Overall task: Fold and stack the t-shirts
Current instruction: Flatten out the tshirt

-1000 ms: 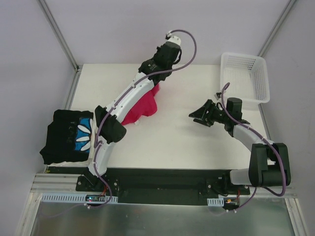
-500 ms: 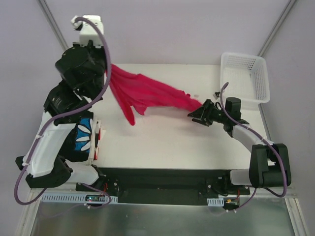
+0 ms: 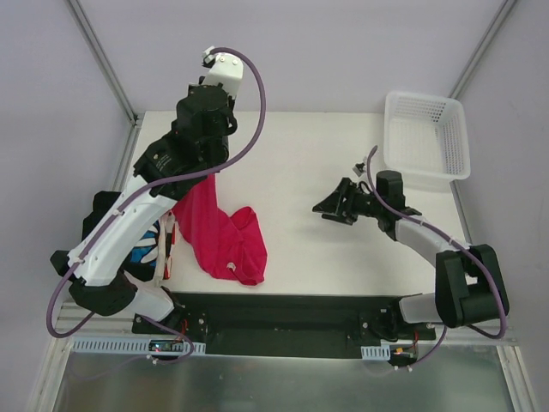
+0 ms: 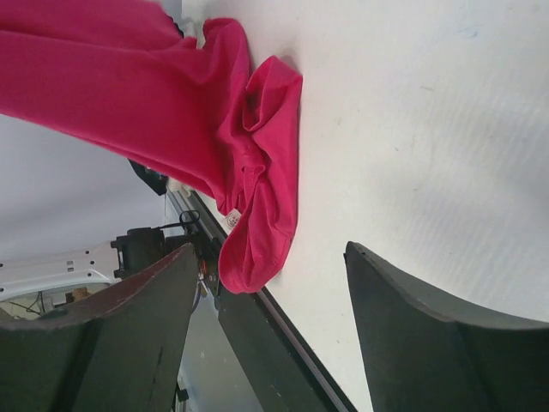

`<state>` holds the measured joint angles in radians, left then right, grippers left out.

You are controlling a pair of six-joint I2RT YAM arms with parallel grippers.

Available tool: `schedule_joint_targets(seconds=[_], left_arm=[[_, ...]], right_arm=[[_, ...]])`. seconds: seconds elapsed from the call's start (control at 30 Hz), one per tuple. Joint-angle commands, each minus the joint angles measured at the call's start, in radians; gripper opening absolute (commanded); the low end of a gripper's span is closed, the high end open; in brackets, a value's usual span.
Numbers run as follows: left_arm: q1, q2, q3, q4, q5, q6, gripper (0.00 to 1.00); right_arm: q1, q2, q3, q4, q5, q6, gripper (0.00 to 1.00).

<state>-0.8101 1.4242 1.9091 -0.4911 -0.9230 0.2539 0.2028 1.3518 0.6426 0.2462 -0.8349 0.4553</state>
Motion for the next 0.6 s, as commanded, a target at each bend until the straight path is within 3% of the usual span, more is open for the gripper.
schedule_joint_targets(seconds=[0.0, 0.33, 0.5, 0.57], left_arm=[[0.002, -0.022, 0.028, 0.057, 0.006, 0.010, 0.00], [0.002, 0.122, 0.131, 0.074, 0.107, 0.036, 0.00], [0.046, 0.189, 0.050, 0.080, 0.179, -0.063, 0.00], [0.110, 0.200, -0.042, 0.147, 0.288, -0.111, 0.00]], right_arm=[[0.073, 0.046, 0.052, 0.015, 0.034, -0.012, 0.72], [0.156, 0.133, 0.097, 0.062, 0.049, 0.013, 0.73], [0.162, 0.130, 0.095, 0.074, 0.039, 0.020, 0.73], [0.162, 0.122, 0.091, 0.076, 0.033, 0.017, 0.73]])
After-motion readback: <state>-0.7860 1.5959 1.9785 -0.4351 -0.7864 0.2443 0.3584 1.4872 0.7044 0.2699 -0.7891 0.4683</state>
